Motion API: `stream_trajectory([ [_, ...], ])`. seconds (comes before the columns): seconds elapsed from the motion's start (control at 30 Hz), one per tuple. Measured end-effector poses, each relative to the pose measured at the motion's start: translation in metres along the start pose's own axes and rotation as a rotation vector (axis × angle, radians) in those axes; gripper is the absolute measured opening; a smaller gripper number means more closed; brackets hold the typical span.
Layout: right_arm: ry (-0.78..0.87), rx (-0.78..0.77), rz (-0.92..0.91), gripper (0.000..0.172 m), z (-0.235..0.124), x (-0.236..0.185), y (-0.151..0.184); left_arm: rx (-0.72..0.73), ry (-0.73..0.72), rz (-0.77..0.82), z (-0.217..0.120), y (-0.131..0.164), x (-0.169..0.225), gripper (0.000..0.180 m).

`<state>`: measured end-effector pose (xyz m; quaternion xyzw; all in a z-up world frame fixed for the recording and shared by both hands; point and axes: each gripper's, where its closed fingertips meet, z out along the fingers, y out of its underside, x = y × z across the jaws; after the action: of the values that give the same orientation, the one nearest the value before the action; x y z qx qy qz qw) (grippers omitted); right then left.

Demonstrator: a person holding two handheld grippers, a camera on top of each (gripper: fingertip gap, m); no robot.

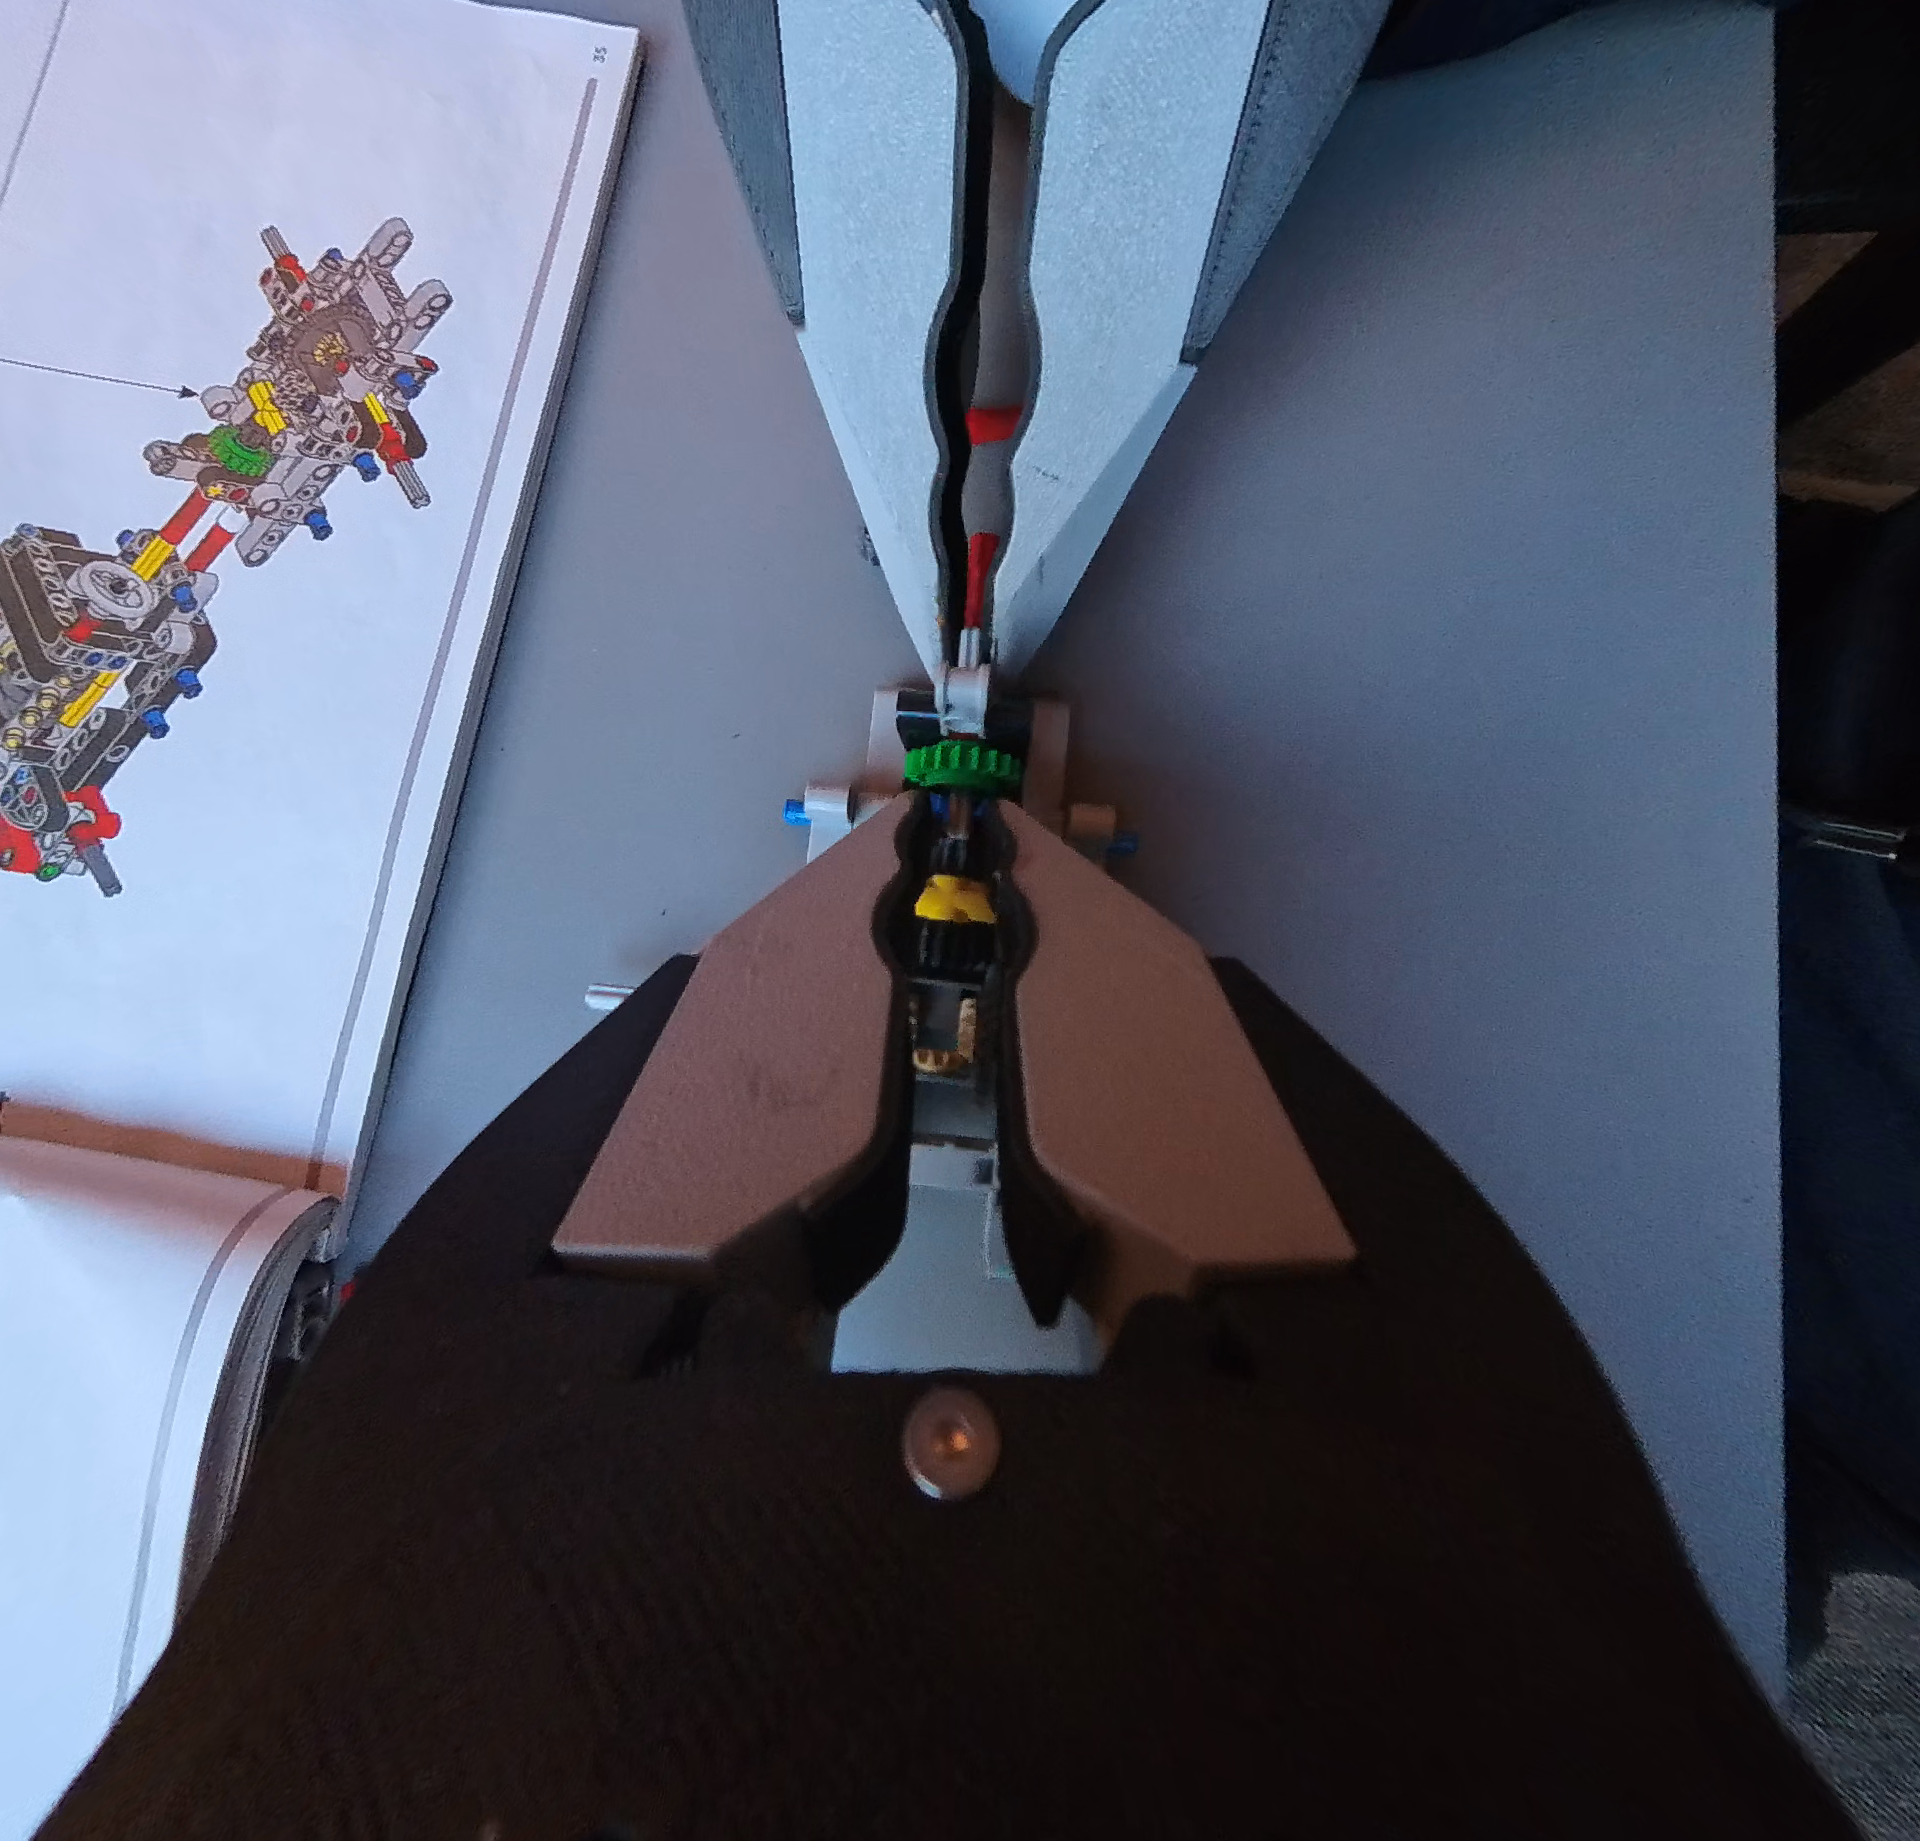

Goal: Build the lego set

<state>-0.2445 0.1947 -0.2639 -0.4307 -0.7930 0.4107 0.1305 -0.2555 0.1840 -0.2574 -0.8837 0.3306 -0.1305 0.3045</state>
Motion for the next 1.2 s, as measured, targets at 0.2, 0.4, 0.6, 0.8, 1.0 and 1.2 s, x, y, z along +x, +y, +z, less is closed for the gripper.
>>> stream_trajectory([
  [0.2,0.005,-0.009,-0.007,0.003,0.000,0.000,0.001,0.011,0.005,-0.006,-0.001,-0.001,0.001,0.009],
  [0.4,0.002,-0.014,-0.033,0.017,-0.003,-0.001,0.003,0.038,0.003,-0.022,-0.006,-0.003,0.000,0.024],
  [0.6,0.051,0.109,-0.041,0.022,-0.039,0.010,-0.007,0.168,0.008,0.001,-0.029,-0.018,-0.005,0.034],
  [0.8,0.207,0.166,0.096,0.023,-0.081,0.047,0.012,0.300,-0.018,-0.060,-0.045,-0.027,-0.022,0.034],
  [1.0,0.210,0.124,0.081,0.016,-0.067,0.036,0.014,0.272,-0.072,-0.089,-0.043,-0.015,-0.038,0.032],
  [1.2,0.189,0.011,-0.007,0.012,-0.039,0.029,0.014,0.250,-0.069,-0.115,-0.037,-0.008,-0.042,0.030],
])
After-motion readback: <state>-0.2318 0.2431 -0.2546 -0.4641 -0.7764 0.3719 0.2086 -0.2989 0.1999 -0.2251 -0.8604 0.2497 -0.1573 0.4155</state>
